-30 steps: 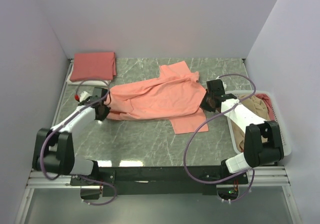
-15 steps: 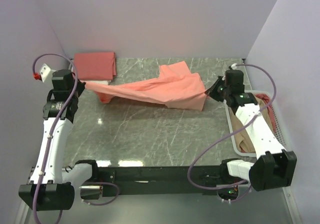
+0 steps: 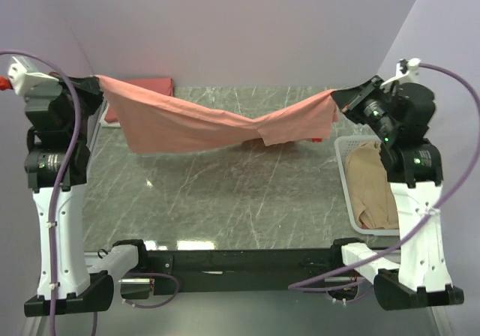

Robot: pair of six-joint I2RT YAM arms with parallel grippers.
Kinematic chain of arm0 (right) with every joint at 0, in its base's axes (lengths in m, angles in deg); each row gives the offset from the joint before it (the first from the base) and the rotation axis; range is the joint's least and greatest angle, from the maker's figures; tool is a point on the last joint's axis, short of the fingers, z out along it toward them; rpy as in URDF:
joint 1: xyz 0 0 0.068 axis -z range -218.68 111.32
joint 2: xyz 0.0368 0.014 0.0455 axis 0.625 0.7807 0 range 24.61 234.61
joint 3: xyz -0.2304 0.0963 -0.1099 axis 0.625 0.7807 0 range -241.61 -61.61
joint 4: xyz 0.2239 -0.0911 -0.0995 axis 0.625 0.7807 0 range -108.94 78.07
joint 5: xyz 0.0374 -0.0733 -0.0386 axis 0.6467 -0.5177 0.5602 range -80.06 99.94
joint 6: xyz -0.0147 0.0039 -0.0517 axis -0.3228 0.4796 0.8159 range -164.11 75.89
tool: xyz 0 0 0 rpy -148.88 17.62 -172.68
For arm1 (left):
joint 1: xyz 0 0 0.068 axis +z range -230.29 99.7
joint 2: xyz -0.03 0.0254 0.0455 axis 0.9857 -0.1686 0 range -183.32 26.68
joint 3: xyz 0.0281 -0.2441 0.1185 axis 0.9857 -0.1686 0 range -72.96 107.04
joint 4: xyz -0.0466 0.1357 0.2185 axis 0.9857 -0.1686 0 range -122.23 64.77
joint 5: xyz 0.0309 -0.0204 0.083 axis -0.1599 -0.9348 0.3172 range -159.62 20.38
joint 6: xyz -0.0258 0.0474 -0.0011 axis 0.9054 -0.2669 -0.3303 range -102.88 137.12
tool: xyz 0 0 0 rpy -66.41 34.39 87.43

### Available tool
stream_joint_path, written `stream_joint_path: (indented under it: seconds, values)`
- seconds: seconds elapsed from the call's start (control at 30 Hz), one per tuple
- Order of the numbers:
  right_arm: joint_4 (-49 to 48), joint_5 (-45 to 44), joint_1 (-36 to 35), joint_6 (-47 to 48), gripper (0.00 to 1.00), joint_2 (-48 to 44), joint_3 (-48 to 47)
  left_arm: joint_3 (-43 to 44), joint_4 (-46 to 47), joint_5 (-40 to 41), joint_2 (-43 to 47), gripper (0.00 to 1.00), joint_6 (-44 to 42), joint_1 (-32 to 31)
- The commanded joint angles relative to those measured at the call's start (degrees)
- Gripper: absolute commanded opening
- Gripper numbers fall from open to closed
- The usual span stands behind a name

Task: Fold and stack the t-shirts
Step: Flatten the tshirt out

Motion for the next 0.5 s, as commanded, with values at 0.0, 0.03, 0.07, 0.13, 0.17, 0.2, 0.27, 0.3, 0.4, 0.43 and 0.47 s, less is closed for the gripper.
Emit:
stream_joint_path:
  seconds: [0.0,0.03,0.07,0.13,0.17,0.2,0.27,0.3,0.4,0.43,0.47]
  values:
    - [2.6,0.2,1.0,-0.8,0.0,-2.8,-6.1,5.9,0.7,-1.5,0.5,0.01,-1.7,0.4]
    - [2.8,0.5,1.4,-0.9,0.0,-3.3,-7.6,7.4,0.7,-2.1,0.8,0.01,-1.6,0.4]
    - [3.0,0.4,1.5,-1.0,0.0,-3.8,-8.4,8.0,0.7,-2.3,1.5,0.01,-1.3,0.4]
    - [3.7,0.0,1.6,-0.9,0.0,-5.1,-11.1,9.3,1.0,-2.4,2.3,0.01,-1.0,0.4]
    - [3.7,-0.3,1.6,-1.0,0.0,-5.6,-12.0,9.6,1.4,-2.4,2.9,0.01,-0.8,0.4]
    - [3.6,-0.7,1.6,-1.0,0.0,-6.2,-12.7,10.3,1.5,-2.4,3.4,0.01,-0.5,0.4]
    - [2.9,-1.9,1.6,-0.7,0.0,-6.6,-14.5,11.0,2.3,-2.7,3.0,0.01,-0.3,0.4]
    - [1.5,-2.1,1.6,-0.6,0.0,-6.5,-14.7,11.2,2.9,-3.0,2.7,0.01,-0.2,0.4]
    - [-1.3,-1.2,1.6,-0.1,0.0,-4.1,-14.9,10.5,5.8,-5.8,-0.5,0.01,1.2,0.4]
    - [-2.2,-0.9,1.6,0.0,0.0,-3.0,-14.8,10.0,6.9,-7.1,-1.4,0.01,1.6,0.4]
    - [-3.2,-0.7,1.7,0.1,0.0,-1.8,-14.5,9.3,10.3,-8.0,-3.6,0.01,2.6,0.4]
